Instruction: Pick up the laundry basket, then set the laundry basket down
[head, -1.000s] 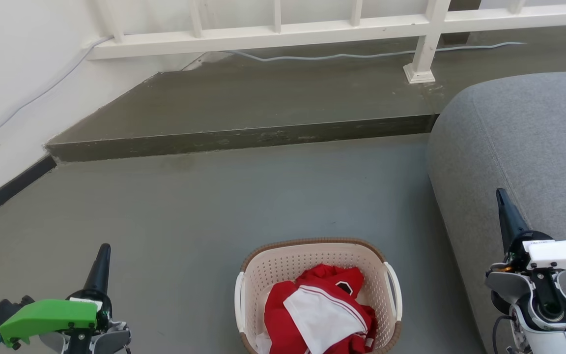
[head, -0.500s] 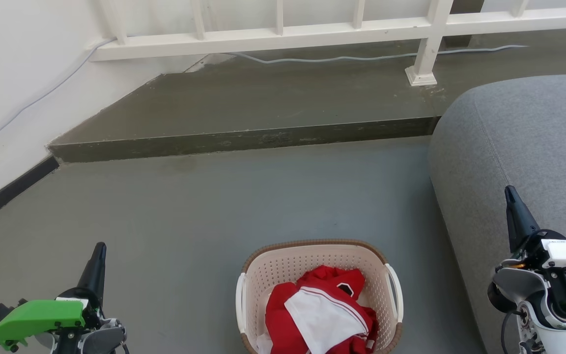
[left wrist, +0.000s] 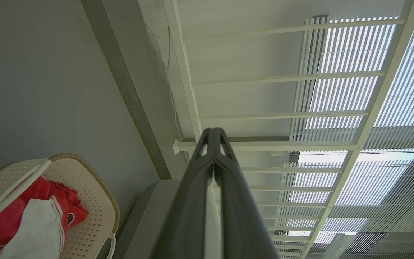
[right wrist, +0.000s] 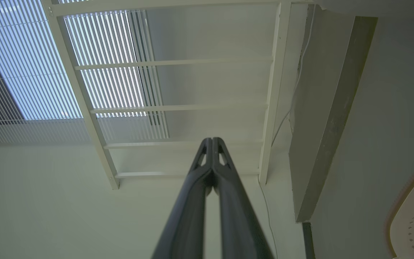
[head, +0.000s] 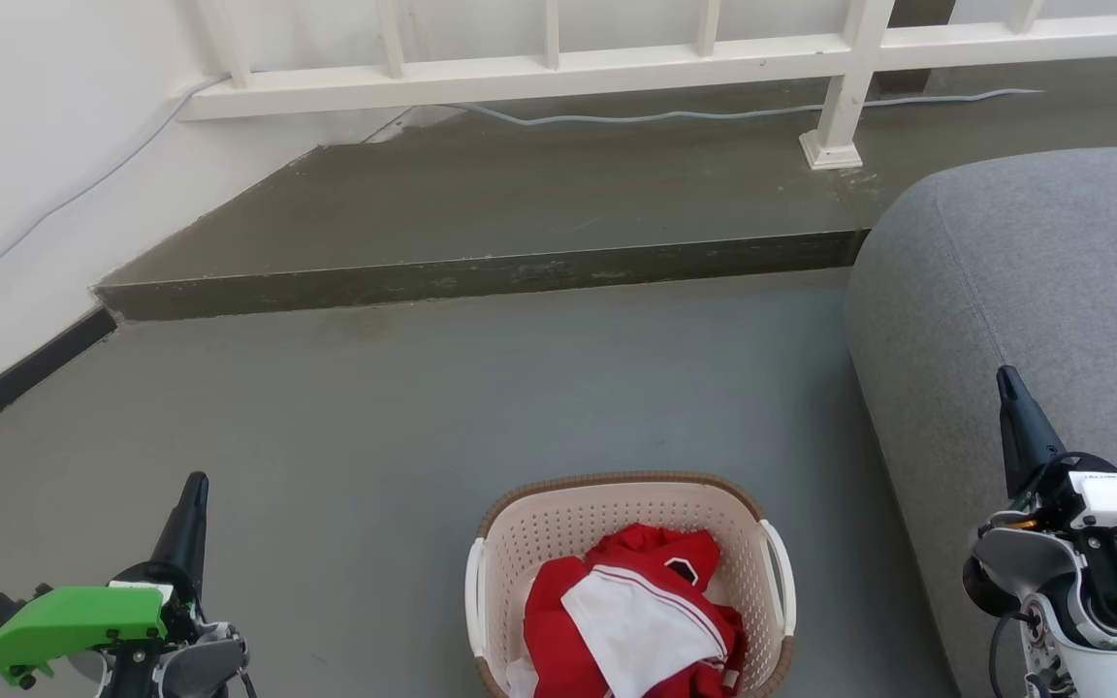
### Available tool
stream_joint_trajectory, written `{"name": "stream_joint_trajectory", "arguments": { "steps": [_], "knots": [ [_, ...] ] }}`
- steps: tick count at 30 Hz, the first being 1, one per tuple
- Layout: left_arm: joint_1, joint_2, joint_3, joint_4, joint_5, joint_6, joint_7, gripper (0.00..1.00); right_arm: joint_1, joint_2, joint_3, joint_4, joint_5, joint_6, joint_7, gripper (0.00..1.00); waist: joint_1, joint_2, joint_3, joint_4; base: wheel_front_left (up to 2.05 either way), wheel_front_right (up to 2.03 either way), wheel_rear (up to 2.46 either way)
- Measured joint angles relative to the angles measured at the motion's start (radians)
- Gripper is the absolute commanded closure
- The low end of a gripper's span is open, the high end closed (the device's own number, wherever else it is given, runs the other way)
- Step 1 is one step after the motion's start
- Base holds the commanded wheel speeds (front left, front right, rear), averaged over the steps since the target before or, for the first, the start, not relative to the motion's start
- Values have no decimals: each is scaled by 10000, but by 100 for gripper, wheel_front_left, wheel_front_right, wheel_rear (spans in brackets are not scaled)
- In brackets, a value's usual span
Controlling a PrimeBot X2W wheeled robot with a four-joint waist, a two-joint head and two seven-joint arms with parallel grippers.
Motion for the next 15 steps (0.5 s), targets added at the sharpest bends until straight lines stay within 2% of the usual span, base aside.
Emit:
{"name": "stream_joint_trajectory", "arguments": {
  "steps": [15],
  "knots": [
    [-3,0,8,13,0,0,2,100,2,0,-8,-2,0,0,2,100,0,0,0,0,0,0,0]
  ]
}}
